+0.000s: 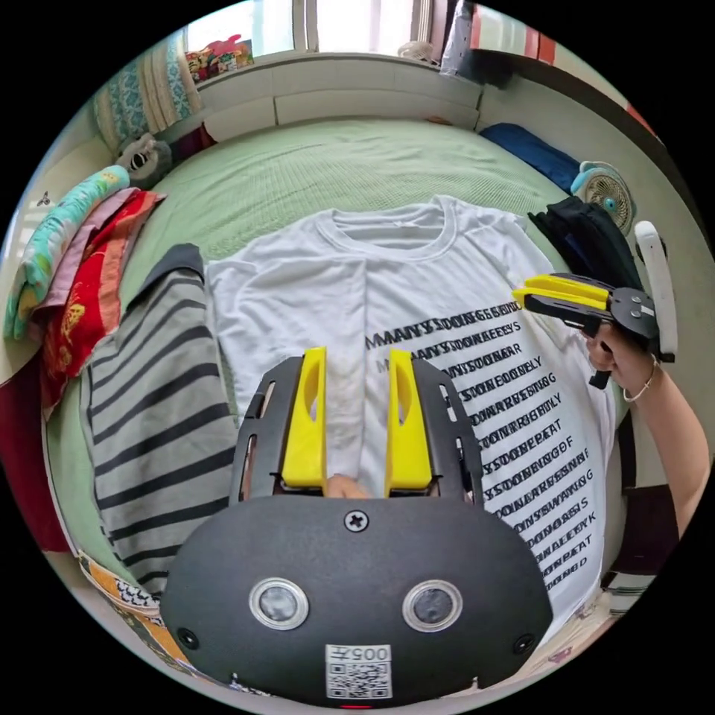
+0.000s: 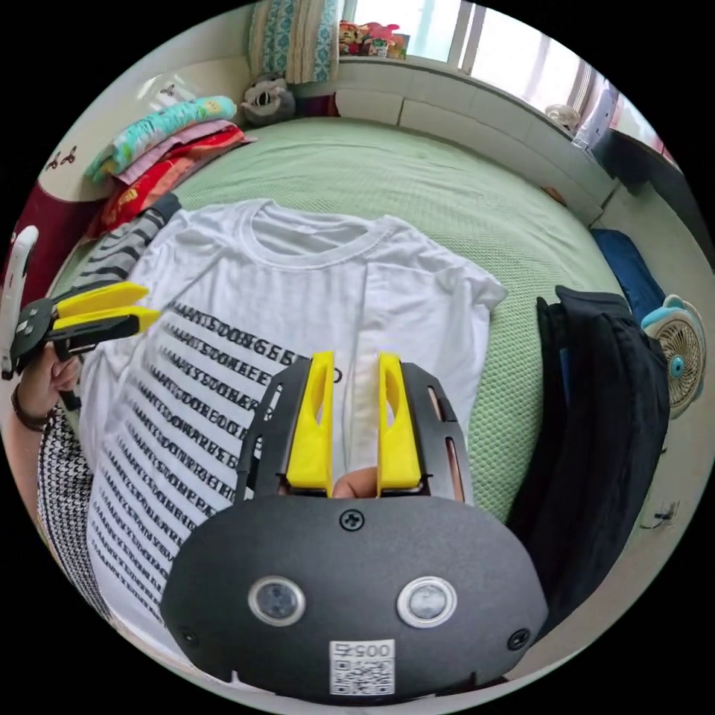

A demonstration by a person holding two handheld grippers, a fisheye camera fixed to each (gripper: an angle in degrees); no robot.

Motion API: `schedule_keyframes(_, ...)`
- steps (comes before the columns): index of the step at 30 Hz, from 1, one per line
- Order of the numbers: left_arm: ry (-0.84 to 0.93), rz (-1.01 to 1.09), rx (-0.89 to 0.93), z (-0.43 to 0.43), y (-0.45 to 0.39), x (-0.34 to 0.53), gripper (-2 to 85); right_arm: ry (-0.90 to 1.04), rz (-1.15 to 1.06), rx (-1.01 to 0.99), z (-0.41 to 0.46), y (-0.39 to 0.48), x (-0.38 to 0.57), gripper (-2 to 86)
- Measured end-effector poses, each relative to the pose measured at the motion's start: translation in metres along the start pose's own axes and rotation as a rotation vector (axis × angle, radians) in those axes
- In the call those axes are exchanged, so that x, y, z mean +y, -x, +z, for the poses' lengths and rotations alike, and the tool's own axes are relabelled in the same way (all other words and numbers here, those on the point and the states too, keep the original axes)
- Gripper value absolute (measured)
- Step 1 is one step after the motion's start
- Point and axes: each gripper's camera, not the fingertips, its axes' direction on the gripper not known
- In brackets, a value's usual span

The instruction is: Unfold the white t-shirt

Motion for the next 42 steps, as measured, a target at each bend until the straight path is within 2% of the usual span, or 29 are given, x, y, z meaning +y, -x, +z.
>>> schedule_keyframes(3, -0.023, -0.051, 0.000, -0.001, 0.012, -0.001, 8.1, -0.026, 0.079, -0.010, -0.001, -0.012, 0.001, 1.3)
schedule_keyframes(5, -0.017, -0.055, 0.053, -0.005, 0.022, -0.004, 4.4, -0.038, 0.119, -0.104, -0.007, -0.028, 0.002, -1.1)
schedule_keyframes(7, 0.001, -0.057, -0.013, -0.009, 0.033, -0.010, 1.7, -0.036, 0.135, -0.125, -0.012, -0.038, 0.002, -1.5)
schedule_keyframes(11, -0.052, -0.059, -0.023, -0.035, 0.050, -0.013, 0.6, -0.072, 0.182, -0.148, -0.040, -0.067, -0.002, -1.6)
schedule_keyframes(16, -0.181, -0.296, -0.118, -0.095, 0.134, 0.019, 0.1, -0.164, 0.340, -0.104, -0.098, -0.145, 0.012, -1.6)
schedule_keyframes(18, -0.150, -0.400, -0.153, -0.099, 0.169, 0.038, 0.0, -0.159, 0.407, -0.064, -0.110, -0.178, 0.027, -1.5)
schedule_keyframes(21, -0.107, -0.594, -0.122, -0.094, 0.216, 0.077, -0.3, -0.124, 0.528, -0.086, -0.116, -0.220, 0.062, -1.2)
schedule_keyframes(23, -0.114, -0.654, -0.097, -0.094, 0.230, 0.096, -0.4, -0.159, 0.591, -0.120, -0.123, -0.235, 0.089, -0.9)
schedule_keyframes(27, -0.203, -0.538, -0.044, -0.108, 0.210, 0.104, 0.3, -0.209, 0.539, -0.158, -0.132, -0.220, 0.103, -0.2)
schedule_keyframes(31, -0.174, -0.304, 0.020, -0.104, 0.161, 0.077, 5.2, -0.214, 0.291, -0.149, -0.133, -0.153, 0.080, 4.8)
schedule_keyframes(35, -0.115, -0.229, 0.105, -0.082, 0.135, 0.055, 7.3, -0.143, 0.118, -0.071, -0.102, -0.087, 0.047, 6.3)
schedule_keyframes(39, 0.000, -0.236, 0.097, -0.048, 0.131, 0.040, 5.2, 0.016, 0.176, -0.012, -0.049, -0.073, 0.027, 5.6)
schedule_keyframes(42, 0.009, -0.278, 0.070, -0.042, 0.147, 0.037, 1.7, 0.096, 0.259, 0.044, -0.018, -0.083, 0.019, 3.8)
